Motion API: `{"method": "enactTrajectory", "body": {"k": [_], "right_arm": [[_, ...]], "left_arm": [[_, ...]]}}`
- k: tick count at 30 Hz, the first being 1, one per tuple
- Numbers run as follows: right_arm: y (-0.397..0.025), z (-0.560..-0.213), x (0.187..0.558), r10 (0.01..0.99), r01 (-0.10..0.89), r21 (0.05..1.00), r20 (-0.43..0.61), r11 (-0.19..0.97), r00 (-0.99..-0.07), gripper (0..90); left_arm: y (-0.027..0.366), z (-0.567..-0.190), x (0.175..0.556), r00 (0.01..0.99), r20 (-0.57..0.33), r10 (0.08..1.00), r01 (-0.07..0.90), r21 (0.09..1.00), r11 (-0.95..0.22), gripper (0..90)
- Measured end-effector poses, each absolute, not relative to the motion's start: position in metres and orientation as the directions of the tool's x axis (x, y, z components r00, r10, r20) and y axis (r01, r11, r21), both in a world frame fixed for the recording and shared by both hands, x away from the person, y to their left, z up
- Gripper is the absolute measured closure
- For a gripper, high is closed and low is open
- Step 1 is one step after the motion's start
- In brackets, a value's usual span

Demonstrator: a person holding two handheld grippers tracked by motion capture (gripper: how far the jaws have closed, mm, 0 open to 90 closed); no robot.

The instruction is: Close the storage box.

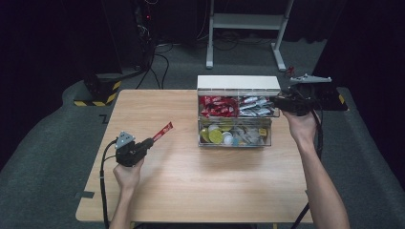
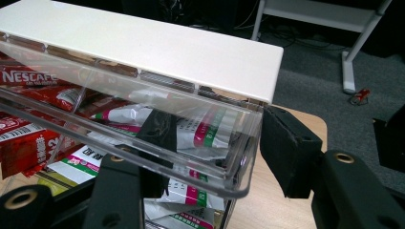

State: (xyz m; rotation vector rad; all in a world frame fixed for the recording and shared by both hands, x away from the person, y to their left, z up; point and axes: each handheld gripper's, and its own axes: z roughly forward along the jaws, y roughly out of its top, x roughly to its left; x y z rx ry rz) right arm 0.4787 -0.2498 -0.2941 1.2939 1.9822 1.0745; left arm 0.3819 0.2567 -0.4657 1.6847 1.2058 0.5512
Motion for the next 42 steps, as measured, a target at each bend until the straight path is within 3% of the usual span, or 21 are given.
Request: {"method": "enactTrajectory", "body": {"k": [12,42], "right_arm": [[-0.250,-0.295,0.478,0.918,0.489,0.844,-0.011,0.222,-0.397,47.2],[-0.249,-0.298,0.478,0.923,0.489,0.849,0.001,0.202,-0.384,46.7]], "left_arm": [[0.253,-0.483,0.392,0.399,-0.188,0.898,0.492,0.870,-0.037,84.7],[0.238,-0.512,0.406,0.395,-0.141,0.908,0.589,0.797,-0.132,81.5]]}}
